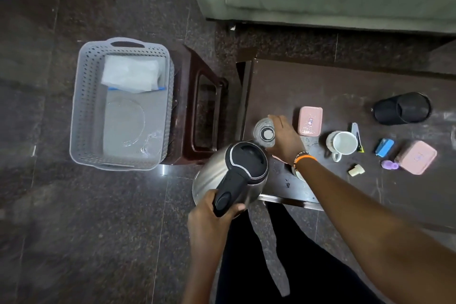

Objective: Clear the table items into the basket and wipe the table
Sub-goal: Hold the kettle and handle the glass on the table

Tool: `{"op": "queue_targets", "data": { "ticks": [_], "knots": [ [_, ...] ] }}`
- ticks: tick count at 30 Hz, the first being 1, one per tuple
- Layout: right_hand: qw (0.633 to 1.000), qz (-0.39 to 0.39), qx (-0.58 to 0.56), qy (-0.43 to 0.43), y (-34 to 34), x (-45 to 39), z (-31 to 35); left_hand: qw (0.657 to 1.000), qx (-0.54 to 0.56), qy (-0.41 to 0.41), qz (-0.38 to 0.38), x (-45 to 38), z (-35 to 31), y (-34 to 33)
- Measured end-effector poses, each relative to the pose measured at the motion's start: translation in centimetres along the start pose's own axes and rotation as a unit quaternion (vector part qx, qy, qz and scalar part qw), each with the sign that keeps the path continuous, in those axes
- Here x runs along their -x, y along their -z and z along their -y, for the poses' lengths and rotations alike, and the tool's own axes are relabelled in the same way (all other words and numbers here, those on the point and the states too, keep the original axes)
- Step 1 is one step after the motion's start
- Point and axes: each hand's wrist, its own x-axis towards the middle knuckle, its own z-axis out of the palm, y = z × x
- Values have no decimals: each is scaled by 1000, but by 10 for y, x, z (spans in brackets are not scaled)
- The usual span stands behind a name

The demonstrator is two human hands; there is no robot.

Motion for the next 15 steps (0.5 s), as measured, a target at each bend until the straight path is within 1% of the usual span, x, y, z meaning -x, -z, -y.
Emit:
{"op": "queue_targets", "data": {
  "ticks": [5,11,15],
  "knots": [
    [999,32,-1,-7,-5,3,-10,1000,2,26,8,4,-5,-13],
    [998,56,-31,15,0,11,-19,999,8,40,20,7,-12,-27],
    [998,39,-43,34,6,19,-28,1000,-11,24,15,6,-20,-34]
  ]
}}
